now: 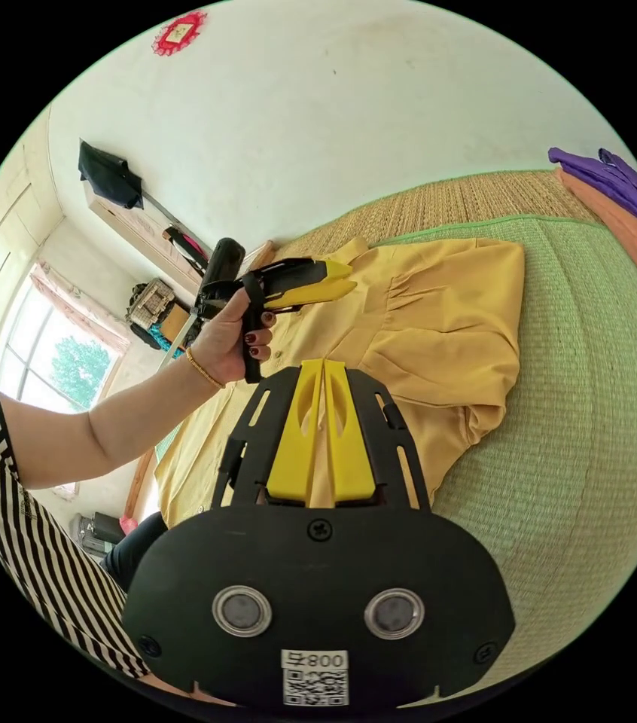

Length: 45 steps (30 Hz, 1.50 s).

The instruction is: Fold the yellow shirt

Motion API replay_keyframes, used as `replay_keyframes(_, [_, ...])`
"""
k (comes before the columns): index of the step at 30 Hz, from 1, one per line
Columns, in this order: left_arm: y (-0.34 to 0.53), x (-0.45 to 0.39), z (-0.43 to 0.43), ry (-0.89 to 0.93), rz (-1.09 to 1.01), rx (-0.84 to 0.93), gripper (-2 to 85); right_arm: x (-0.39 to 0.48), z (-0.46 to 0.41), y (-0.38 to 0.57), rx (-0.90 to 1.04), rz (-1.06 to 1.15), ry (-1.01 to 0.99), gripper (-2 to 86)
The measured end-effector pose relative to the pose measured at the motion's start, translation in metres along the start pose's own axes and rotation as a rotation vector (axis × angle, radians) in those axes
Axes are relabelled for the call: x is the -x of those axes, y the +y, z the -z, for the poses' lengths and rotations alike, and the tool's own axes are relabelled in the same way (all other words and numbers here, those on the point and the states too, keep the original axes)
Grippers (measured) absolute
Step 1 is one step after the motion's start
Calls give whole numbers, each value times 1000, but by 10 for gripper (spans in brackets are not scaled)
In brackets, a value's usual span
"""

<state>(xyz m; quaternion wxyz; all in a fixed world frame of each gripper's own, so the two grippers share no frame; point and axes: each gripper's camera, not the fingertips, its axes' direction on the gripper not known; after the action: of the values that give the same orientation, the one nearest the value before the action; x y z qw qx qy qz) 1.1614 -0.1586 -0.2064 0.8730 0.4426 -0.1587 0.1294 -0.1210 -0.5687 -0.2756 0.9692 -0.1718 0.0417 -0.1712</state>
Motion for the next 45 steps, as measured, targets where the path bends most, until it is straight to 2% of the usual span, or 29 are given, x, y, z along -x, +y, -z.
replay_keyframes(1, [-5,1,-1,-62,-12,12,109,0,-1,-2,4,1,2,1])
replay_keyframes(5, [-20,12,-11,-121,0,76,107,-1,-6,-14,17,-5,0,1])
replay_keyframes(10, [-29,24,-19,-127,-3,130,29,0,-9,-26,26,-5,-1,0])
replay_keyframes(21, [-22,6,39,-153,-80,-21,5,12,-11,-51,52,46,-76,2])
replay_keyframes(29, [-12,34,34,-222,2,60,10,7,-29,-61,141,28,-146,1])
replay_keyframes(34, [-8,39,42,-225,26,9,26,10,-34,-65,188,37,-194,1])
replay_keyframes(39, [-8,22,50,-231,-30,-68,28,16,6,-66,81,6,-82,2])
replay_keyframes(45, [-37,-11,4,-149,-183,15,12,19,42,-59,-10,-101,182,1])
